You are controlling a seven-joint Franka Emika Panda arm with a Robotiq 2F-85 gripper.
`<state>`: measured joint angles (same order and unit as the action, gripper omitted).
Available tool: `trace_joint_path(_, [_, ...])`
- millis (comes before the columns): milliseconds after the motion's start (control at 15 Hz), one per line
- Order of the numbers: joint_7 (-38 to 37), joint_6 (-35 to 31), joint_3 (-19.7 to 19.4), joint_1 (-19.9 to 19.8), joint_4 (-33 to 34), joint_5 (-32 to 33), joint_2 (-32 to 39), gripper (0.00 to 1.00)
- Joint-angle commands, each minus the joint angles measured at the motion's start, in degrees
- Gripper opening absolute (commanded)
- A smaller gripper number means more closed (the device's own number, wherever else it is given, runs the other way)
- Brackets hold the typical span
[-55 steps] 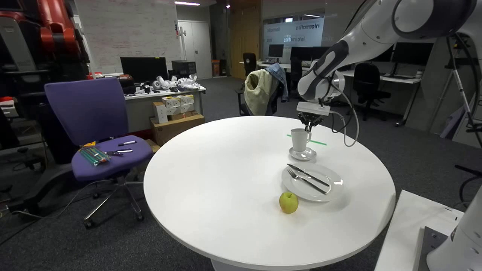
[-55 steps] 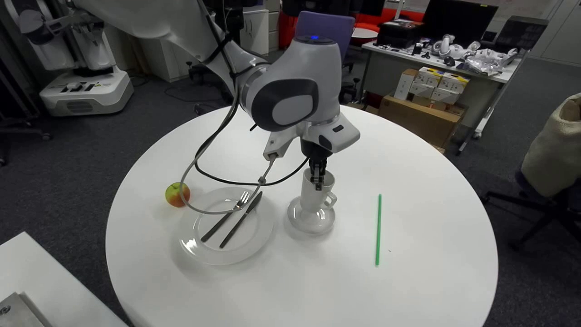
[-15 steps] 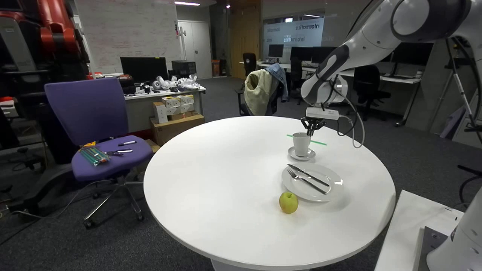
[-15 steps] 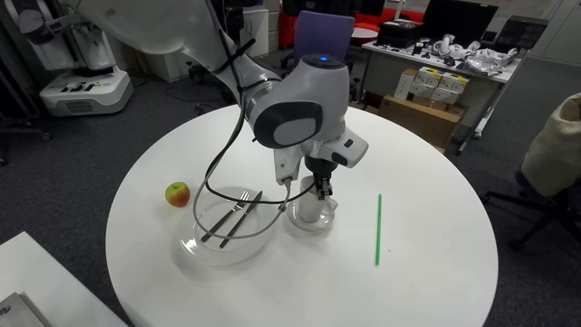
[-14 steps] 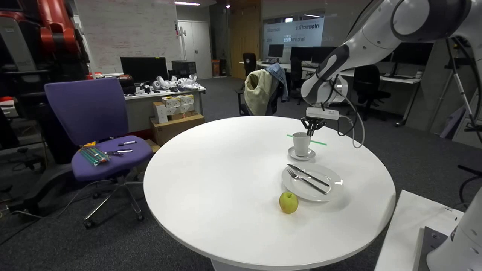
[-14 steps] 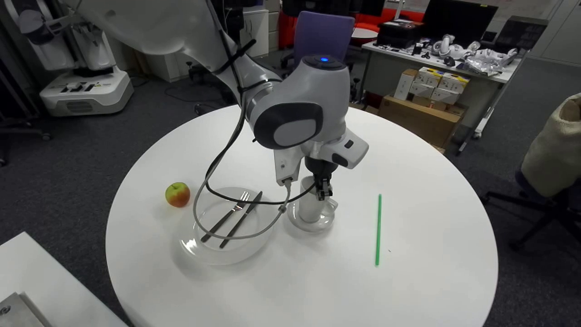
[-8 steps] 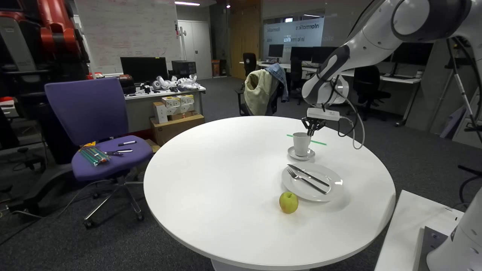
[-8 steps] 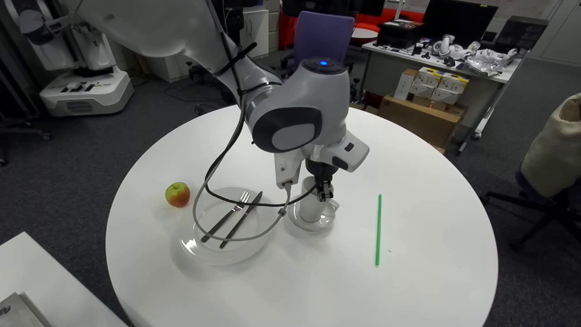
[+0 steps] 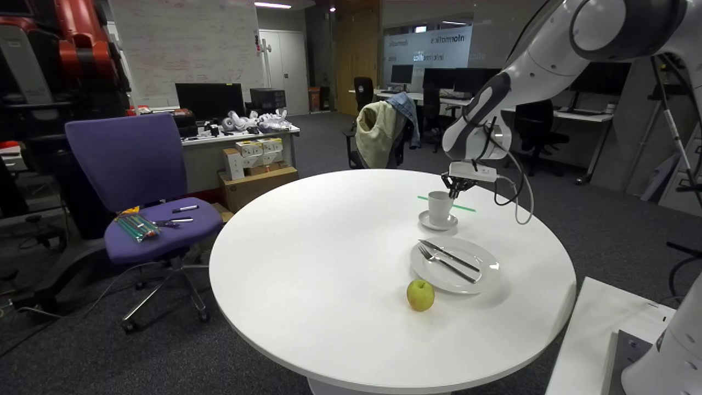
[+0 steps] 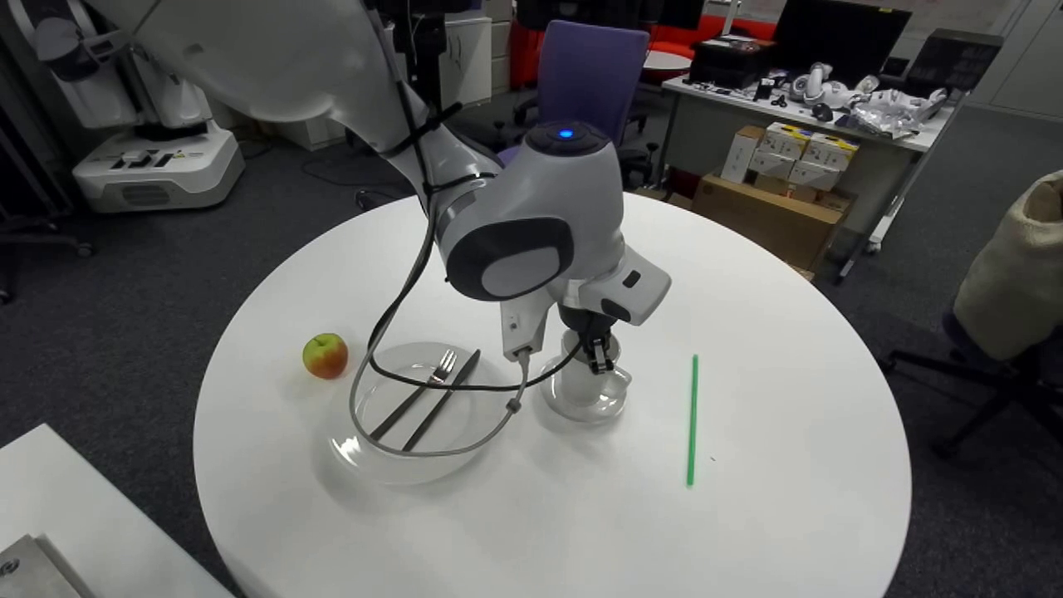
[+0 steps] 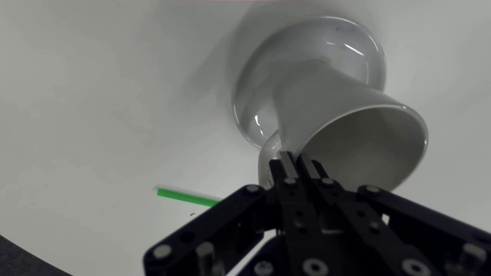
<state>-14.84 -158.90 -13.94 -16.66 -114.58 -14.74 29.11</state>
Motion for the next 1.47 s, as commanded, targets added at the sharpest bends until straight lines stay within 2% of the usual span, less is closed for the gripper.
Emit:
trace_joint_path(0, [1.5,-3.0,1.1,-0.9,-2.8,-1.0,-1.7,0.01])
trace_joint_path(133, [1.3,-3.2,1.1,-0.9,-2.9,-1.1,-1.7,0.01])
trace_joint_path(200, [1.2,-3.0,1.0,-0.9,-2.8,-1.1,-1.7,0.31])
trace_joint_path(267, [1.4,-2.9,1.1,-1.0,-2.8,-1.1,-1.7,0.32])
trace_joint_path(333, [1.5,-2.7,1.2,-1.1,-2.9,-1.2,-1.8,0.37])
trace_joint_path(867, [4.8,-2.7,3.6,-4.1,-5.4,-4.6,-5.9,0.96])
trace_joint_path(933, [5.7,-2.8,4.1,-4.7,-5.8,-5.5,-6.8,1.00])
trace_joint_path(1133, [6.5,0.9,4.2,-5.9,-6.8,-7.9,-10.2,1.00])
trace_joint_path(1400, [5.7,17.7,-0.2,-4.3,-8.4,-2.6,-15.0,1.00])
